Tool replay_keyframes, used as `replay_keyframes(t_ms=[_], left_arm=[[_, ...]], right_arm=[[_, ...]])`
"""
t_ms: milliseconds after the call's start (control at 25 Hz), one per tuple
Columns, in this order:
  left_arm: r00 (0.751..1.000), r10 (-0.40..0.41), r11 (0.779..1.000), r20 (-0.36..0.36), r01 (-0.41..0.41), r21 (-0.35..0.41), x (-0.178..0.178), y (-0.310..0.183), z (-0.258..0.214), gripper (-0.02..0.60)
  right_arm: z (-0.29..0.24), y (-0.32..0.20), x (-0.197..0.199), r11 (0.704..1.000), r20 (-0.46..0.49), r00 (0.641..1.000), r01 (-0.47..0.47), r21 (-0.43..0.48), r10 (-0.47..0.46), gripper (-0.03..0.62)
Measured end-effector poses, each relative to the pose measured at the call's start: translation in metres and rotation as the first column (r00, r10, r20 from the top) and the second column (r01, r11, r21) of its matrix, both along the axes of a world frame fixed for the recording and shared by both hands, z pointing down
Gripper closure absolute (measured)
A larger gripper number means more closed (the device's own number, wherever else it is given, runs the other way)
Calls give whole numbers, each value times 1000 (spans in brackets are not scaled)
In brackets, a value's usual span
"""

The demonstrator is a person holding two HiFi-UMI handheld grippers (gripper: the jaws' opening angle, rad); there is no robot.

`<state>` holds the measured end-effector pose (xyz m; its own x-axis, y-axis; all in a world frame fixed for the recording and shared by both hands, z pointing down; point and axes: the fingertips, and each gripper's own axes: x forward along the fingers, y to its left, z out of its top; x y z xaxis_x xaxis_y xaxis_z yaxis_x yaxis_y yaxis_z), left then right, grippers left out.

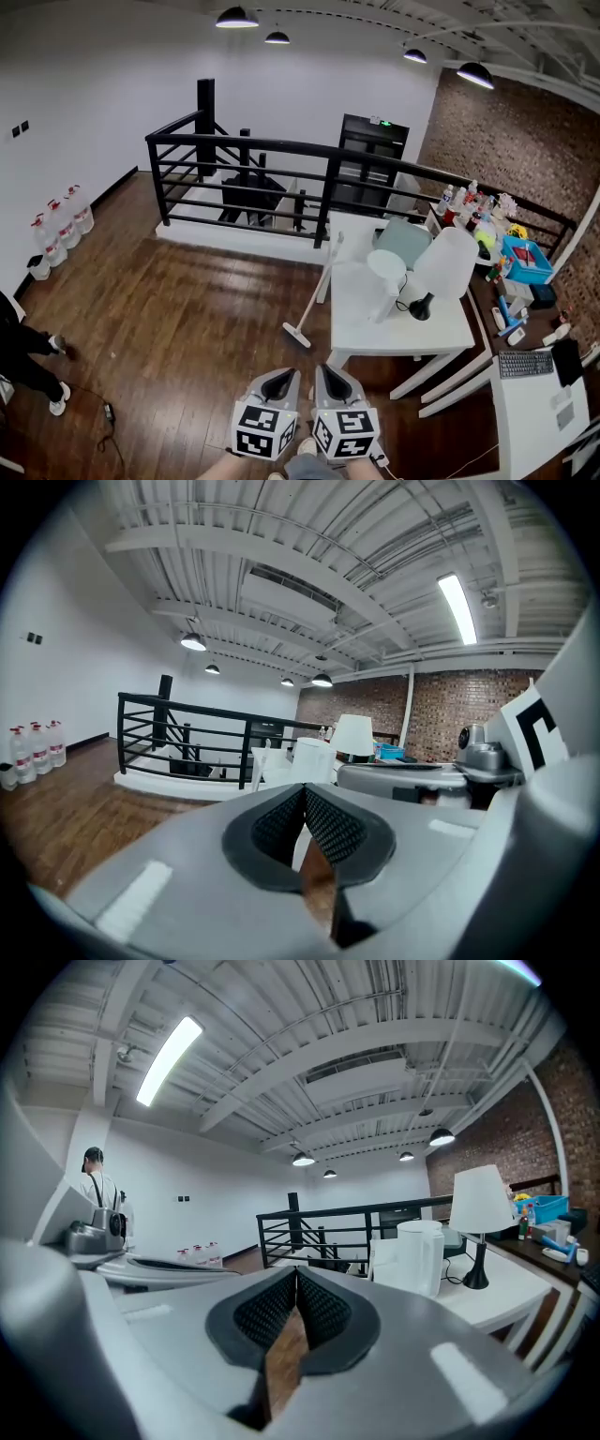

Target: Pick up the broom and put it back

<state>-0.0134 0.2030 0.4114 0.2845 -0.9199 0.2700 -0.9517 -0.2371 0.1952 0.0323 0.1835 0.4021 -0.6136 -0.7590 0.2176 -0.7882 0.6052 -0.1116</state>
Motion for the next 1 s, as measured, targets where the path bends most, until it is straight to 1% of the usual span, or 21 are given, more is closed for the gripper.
replay_keyframes(t_ms=[160, 280, 600, 1000], left_arm=[[1000, 1, 1000, 9, -1, -8, -6, -23, 10, 577], [1000, 1, 1000, 15, 0, -11, -12, -50, 13, 577], [999, 2, 1000, 36, -1, -20, -25, -142, 16, 577], [998, 7, 1000, 66, -5, -30, -35, -251, 20, 577]], right_arm=[[7, -24, -9, 1000, 6, 1000, 4, -2, -4, 594], [10, -50, -16, 1000, 10, 1000, 4, 5, -4, 594], [10, -142, -30, 1000, 32, 999, -9, 13, 9, 594], [20, -248, -38, 1000, 66, 997, -29, -9, 30, 594]])
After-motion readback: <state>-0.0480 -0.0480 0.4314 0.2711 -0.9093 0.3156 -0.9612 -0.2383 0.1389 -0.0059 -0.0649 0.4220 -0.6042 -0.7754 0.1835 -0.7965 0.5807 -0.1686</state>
